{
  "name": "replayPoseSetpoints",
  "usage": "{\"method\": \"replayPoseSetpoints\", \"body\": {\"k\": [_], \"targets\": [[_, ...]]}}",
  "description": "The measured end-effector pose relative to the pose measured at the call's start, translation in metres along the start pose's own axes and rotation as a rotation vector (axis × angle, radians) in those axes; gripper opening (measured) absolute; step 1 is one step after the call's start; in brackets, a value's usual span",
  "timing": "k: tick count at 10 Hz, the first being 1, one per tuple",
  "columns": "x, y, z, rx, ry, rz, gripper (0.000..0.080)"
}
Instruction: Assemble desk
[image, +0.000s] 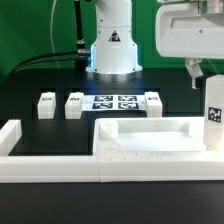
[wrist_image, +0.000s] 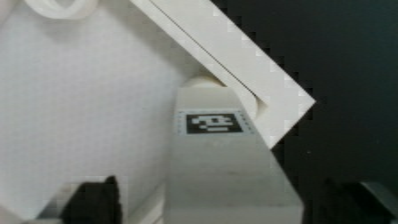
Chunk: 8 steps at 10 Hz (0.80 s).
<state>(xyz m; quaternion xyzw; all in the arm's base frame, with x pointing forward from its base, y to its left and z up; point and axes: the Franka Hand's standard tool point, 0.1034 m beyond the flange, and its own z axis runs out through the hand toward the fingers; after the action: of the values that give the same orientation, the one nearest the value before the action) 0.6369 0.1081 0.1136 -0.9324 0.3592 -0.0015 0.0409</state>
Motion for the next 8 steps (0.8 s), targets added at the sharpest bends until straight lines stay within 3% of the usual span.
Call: {"method": "replayPoseSetpoints", "body": {"k": [1, 2, 8], "targets": [[-0.0006, -0.0007, -0.0012, -0.003, -0.005, -0.018, 0.0611], [-0.0004, -0.0006, -0.0013, -0.010, 0.002, -0.152, 0.0643], [-0.0013, -0.0027, -0.0023, -0.032, 0.002, -0.815, 0.0649]]}}
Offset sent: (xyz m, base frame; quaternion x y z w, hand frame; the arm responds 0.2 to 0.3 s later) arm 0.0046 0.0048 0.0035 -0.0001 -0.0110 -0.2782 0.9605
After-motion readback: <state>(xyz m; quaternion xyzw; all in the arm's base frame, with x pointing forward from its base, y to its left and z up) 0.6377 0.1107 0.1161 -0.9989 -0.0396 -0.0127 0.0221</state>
